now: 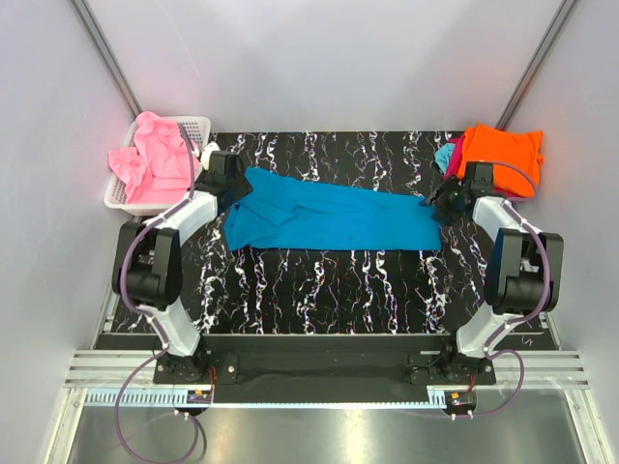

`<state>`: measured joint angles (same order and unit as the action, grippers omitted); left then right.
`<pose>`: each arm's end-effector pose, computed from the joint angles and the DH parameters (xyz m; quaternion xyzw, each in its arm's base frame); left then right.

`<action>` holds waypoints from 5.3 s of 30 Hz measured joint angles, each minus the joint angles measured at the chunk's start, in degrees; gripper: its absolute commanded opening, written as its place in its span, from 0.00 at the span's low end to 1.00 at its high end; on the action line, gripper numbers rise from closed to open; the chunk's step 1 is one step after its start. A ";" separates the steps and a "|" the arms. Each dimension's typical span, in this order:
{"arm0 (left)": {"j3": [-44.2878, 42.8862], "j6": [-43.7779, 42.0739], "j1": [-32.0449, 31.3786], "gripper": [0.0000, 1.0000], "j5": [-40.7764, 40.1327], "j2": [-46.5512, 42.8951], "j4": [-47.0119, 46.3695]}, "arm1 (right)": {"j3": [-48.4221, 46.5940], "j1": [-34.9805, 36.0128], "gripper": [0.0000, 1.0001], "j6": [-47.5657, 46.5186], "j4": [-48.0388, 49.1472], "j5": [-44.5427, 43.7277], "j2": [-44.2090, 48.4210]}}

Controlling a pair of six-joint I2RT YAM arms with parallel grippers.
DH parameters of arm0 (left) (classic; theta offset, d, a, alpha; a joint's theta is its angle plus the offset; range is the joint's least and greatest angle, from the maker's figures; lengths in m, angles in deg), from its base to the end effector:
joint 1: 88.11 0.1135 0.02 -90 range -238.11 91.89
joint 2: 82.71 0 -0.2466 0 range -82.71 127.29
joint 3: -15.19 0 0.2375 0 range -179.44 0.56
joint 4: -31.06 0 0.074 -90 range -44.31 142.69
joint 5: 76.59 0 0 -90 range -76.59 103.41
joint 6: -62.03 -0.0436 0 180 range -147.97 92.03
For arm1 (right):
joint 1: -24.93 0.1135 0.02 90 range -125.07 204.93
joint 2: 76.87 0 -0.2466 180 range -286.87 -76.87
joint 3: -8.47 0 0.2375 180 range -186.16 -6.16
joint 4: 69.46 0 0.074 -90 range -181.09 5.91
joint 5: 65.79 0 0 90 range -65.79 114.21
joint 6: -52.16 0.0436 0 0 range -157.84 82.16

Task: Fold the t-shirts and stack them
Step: Fold the tshirt

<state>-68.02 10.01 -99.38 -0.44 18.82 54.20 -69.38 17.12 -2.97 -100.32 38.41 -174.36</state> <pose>0.3766 -0.0644 0.2034 -0.2573 0.8690 -0.0701 0.4167 0.3480 -0.0369 0.1885 0.3010 0.8851 0.1916 0.2988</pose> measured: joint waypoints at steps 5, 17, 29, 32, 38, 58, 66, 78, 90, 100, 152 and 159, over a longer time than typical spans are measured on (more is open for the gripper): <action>-0.02 0.63 -2.27 0.45 4.79 -4.31 4.09 | 1.49 1.62 0.58 0.00 -0.02 0.02 0.44; -0.31 4.37 -10.45 0.46 13.07 -0.07 10.49 | 3.78 2.91 0.58 0.04 -0.15 0.07 0.46; -0.31 6.45 -10.67 0.41 10.71 4.39 12.61 | 4.02 2.91 0.58 0.09 -0.15 0.11 0.48; -0.52 6.51 -10.67 0.37 10.23 5.05 12.66 | 4.02 2.91 0.58 0.09 -0.15 0.11 0.46; -2.40 6.67 -10.67 0.19 9.92 7.41 12.79 | 4.02 2.91 0.58 0.09 -0.15 0.11 0.48; -11.15 4.46 -10.67 0.00 7.87 8.57 14.32 | 4.00 2.91 0.58 0.09 -0.17 0.35 0.46; -26.14 -0.24 -10.67 0.19 7.61 17.73 14.86 | 3.32 2.91 0.57 0.09 -0.22 0.52 0.37; -20.15 -4.55 -10.69 0.47 6.97 18.75 9.18 | 2.05 2.91 0.57 0.04 -0.17 2.58 -1.05; -2.73 -0.20 -12.48 0.47 8.07 -0.26 11.34 | -12.04 4.28 0.57 -3.58 -7.56 3.28 -12.31; -8.76 4.24 -13.44 0.47 5.70 8.57 25.57 | -28.22 7.80 0.56 -8.61 -15.98 2.64 -25.53; -46.01 2.56 -0.07 0.60 29.16 35.95 13.05 | 12.90 39.34 0.55 14.21 -20.52 -3.26 16.39; -27.15 1.49 -0.20 0.61 27.98 18.01 7.02 | -0.98 38.86 0.62 7.80 -23.76 -9.20 12.92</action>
<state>-95.17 11.49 -99.57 27.54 36.83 61.22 -70.36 55.98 4.83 -124.08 29.21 -161.45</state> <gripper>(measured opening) 0.606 0.603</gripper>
